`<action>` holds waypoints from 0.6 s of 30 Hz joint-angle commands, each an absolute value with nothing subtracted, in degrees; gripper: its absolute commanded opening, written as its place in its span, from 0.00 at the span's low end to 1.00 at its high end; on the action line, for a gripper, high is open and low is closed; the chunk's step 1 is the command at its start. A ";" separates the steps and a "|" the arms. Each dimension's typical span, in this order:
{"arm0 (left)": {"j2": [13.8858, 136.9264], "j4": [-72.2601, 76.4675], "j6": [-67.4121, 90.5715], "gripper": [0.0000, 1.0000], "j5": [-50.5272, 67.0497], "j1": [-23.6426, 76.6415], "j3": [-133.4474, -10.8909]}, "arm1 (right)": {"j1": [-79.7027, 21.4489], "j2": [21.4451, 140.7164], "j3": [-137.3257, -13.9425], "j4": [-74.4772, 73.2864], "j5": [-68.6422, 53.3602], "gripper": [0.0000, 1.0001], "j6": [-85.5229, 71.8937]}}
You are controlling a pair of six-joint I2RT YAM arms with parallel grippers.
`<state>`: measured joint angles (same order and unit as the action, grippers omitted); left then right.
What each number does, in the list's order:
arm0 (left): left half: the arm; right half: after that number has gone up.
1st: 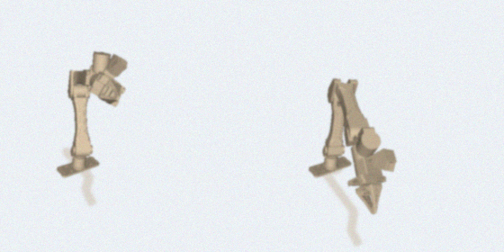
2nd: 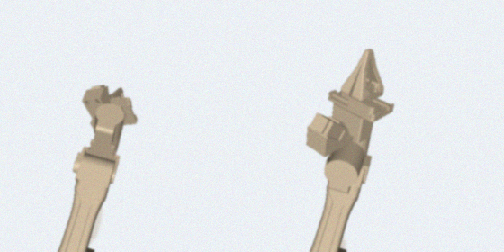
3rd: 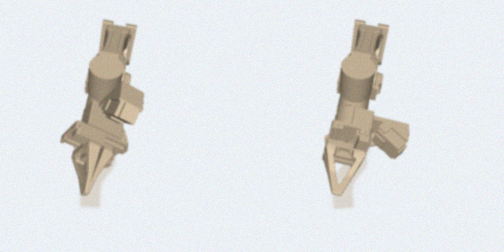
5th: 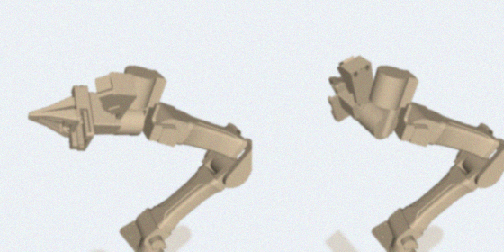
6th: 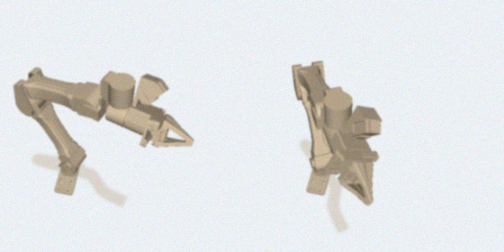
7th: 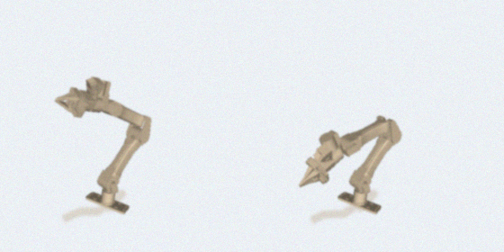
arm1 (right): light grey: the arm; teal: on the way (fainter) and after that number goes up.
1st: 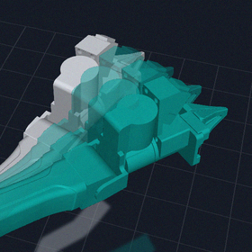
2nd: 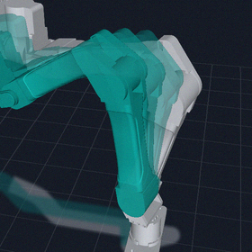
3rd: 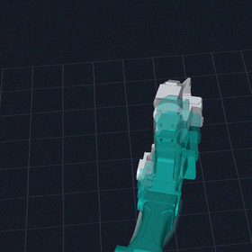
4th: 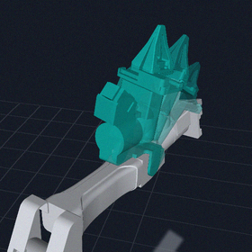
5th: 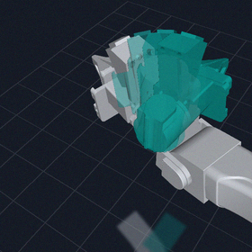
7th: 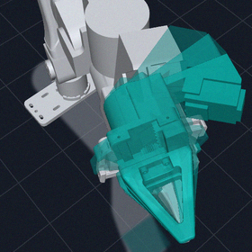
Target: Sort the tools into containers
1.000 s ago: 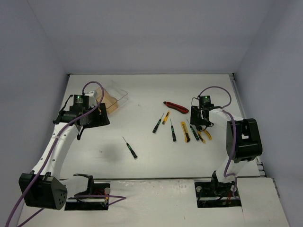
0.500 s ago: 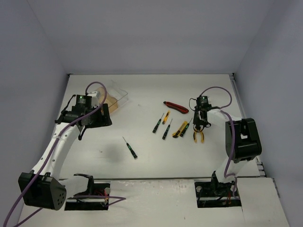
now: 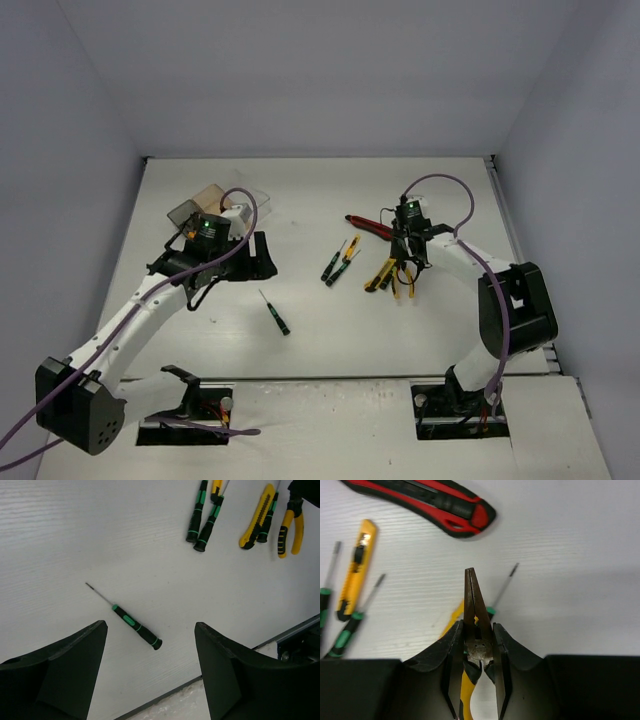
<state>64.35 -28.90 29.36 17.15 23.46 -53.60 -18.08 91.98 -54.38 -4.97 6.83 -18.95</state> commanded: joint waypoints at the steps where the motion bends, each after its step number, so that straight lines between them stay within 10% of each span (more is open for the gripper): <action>1: 64.86 -14.07 36.10 0.68 17.40 27.33 -52.30 | -20.04 86.84 -57.13 -2.64 5.19 0.00 -22.15; 18: 84.58 10.11 38.21 0.68 12.13 43.58 -56.87 | -25.72 81.41 -54.15 8.67 -7.78 0.00 -35.72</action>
